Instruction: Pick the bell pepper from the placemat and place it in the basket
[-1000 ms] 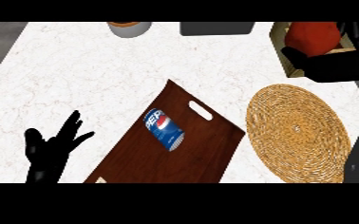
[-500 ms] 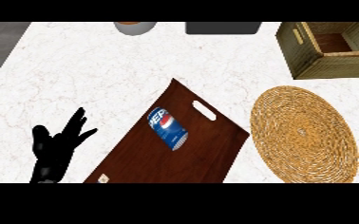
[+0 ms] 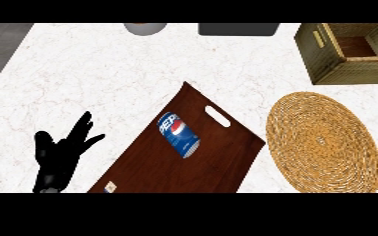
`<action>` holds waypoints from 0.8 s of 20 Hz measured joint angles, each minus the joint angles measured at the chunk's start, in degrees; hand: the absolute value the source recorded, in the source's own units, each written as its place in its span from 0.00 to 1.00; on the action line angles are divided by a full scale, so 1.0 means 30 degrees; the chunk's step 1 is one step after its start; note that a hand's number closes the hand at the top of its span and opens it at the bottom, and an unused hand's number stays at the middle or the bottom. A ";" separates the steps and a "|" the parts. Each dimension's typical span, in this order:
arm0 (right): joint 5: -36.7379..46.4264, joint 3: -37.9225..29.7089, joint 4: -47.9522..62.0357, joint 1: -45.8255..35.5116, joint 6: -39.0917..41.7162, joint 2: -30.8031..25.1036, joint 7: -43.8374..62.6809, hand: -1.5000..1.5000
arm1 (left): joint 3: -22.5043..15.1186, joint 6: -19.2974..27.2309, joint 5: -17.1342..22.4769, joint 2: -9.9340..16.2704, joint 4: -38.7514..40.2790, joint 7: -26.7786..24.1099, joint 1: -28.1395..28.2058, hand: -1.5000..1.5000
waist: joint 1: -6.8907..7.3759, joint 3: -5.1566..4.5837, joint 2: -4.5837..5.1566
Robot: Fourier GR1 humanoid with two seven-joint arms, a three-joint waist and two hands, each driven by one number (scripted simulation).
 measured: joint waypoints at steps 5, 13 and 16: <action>0.0562 0.0158 0.3110 0.0039 -0.1315 -0.0529 -0.2559 1.00 | 0.0098 -0.0069 -0.0183 -0.0035 0.0362 -0.0197 -0.0228 0.50 | 0.0072 0.0027 0.0030; 0.0005 -0.1077 0.7913 -0.0036 -0.3446 -0.0608 -0.5288 1.00 | 0.0203 -0.0014 -0.0315 -0.0130 0.0346 0.0209 -0.0390 0.50 | 0.0138 0.0037 0.0050; -0.0280 -0.1587 0.9423 0.0325 -0.4161 -0.0644 -0.6607 1.00 | 0.0207 -0.0171 -0.0271 -0.0155 0.0245 0.0160 -0.0333 0.50 | 0.0182 0.0047 0.0071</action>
